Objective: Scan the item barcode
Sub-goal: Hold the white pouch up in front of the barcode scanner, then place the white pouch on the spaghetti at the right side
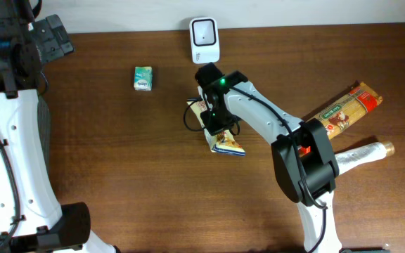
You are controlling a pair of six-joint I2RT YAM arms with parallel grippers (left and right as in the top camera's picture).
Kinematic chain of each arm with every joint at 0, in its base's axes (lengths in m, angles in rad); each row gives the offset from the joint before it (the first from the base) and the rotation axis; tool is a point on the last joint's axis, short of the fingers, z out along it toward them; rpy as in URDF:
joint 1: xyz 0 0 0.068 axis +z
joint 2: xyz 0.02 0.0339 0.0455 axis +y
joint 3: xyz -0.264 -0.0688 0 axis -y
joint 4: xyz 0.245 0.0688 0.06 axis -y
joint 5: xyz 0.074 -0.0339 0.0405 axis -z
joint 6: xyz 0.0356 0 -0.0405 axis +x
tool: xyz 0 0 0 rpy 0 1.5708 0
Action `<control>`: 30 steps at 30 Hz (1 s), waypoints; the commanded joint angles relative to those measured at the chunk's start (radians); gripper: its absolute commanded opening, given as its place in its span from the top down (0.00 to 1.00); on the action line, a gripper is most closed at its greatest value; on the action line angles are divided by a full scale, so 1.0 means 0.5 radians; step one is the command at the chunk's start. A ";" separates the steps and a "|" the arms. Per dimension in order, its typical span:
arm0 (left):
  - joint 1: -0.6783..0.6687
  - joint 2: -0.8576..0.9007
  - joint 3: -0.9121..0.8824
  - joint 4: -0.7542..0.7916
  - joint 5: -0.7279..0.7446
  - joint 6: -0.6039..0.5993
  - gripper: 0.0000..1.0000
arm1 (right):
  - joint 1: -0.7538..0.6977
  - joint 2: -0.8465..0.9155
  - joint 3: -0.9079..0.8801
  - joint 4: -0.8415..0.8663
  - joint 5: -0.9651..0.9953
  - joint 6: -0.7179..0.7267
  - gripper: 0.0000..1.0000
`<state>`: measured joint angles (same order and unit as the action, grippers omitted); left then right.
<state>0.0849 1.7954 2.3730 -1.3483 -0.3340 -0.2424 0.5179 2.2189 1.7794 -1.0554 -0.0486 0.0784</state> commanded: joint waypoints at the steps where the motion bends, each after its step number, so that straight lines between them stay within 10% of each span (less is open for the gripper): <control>1: 0.007 0.005 0.000 -0.002 -0.021 0.024 0.01 | -0.002 -0.188 0.350 -0.238 -0.327 -0.213 0.96; 7: 0.007 0.005 0.000 -0.002 -0.021 0.024 0.01 | -0.340 -0.478 0.618 -0.695 -1.996 -1.313 0.96; 12: 0.006 0.005 0.000 -0.002 -0.021 0.024 0.01 | -0.527 -0.478 0.618 -0.785 -2.226 -1.424 0.96; 17: 0.007 0.005 0.000 -0.002 -0.021 0.024 0.01 | -0.271 -0.475 0.694 -0.011 -0.060 -0.166 0.96; 20: 0.007 0.005 0.000 -0.002 -0.021 0.024 0.01 | -0.103 -0.333 0.692 0.401 1.061 -0.262 0.96; 30: 0.007 0.005 0.000 -0.002 -0.021 0.024 0.01 | -0.082 0.483 0.692 1.358 1.737 -1.198 0.96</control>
<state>0.0849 1.7954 2.3730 -1.3502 -0.3340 -0.2420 0.4721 2.4626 2.1094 -0.3893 0.7322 -0.4747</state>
